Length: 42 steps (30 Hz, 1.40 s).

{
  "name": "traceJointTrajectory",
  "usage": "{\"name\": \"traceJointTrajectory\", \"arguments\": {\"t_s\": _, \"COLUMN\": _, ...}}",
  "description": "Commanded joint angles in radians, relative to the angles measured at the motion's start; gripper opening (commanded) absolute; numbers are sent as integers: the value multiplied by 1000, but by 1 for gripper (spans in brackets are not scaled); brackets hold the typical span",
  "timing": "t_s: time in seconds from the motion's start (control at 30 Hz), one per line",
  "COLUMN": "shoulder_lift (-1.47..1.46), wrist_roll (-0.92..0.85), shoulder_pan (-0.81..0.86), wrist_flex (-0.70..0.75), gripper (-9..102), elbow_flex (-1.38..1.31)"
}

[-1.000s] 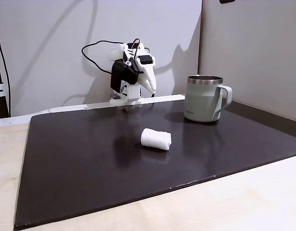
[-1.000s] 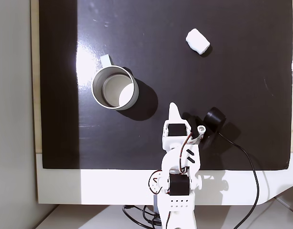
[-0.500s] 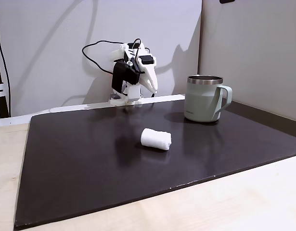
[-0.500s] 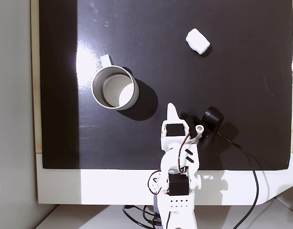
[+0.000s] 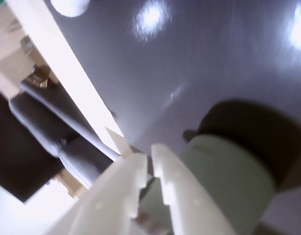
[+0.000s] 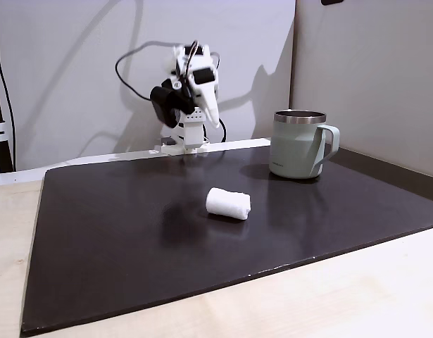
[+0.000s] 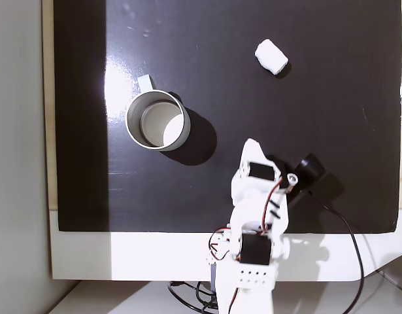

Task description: Grasp a gauze and put it in the cup.

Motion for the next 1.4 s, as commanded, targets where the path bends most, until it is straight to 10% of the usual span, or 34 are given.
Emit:
{"name": "traceJointTrajectory", "arguments": {"t_s": 0.0, "shoulder_lift": -284, "wrist_roll": 92, "shoulder_pan": 14, "wrist_flex": 31, "gripper": 0, "elbow_flex": -311}}
{"name": "traceJointTrajectory", "arguments": {"t_s": 1.37, "shoulder_lift": -2114, "wrist_roll": 390, "shoulder_pan": 66, "wrist_flex": 776, "gripper": 32, "elbow_flex": -2390}}
